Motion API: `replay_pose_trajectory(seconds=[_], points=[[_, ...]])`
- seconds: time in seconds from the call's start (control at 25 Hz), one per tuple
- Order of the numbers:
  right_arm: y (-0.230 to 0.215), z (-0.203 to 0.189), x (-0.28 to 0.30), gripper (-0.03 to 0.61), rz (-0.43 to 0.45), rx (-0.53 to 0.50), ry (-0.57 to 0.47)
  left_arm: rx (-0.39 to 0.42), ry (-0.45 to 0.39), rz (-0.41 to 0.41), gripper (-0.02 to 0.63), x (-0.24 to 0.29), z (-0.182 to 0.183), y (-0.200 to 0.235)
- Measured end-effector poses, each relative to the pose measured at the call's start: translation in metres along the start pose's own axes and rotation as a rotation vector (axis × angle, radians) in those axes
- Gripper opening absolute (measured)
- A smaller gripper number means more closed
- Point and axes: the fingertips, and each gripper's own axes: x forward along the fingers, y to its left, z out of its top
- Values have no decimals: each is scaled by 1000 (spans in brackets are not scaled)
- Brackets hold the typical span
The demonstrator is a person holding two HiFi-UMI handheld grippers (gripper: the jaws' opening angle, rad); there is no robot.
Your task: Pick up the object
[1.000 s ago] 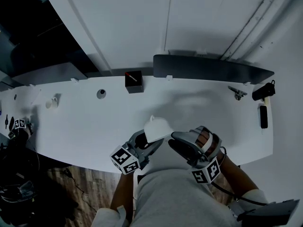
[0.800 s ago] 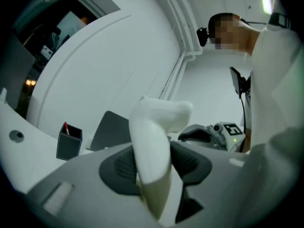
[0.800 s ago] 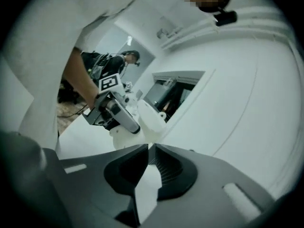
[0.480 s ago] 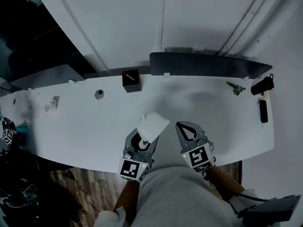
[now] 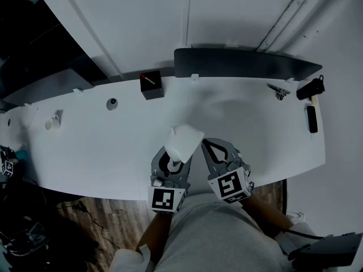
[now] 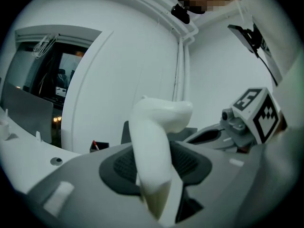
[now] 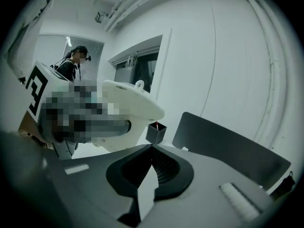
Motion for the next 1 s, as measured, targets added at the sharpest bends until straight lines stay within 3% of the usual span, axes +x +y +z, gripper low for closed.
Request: replay_pose_trajectory(seconds=[0.4, 0.68, 1.0], points=[[10, -31, -16, 1, -107, 46, 108, -66, 21, -87, 189, -15, -22, -10], [8, -38, -38, 2, -98, 51, 95, -30, 42, -75, 187, -22, -26, -35], [7, -70, -77, 1, -71, 77, 82, -52, 52, -41, 187, -33, -35, -76]])
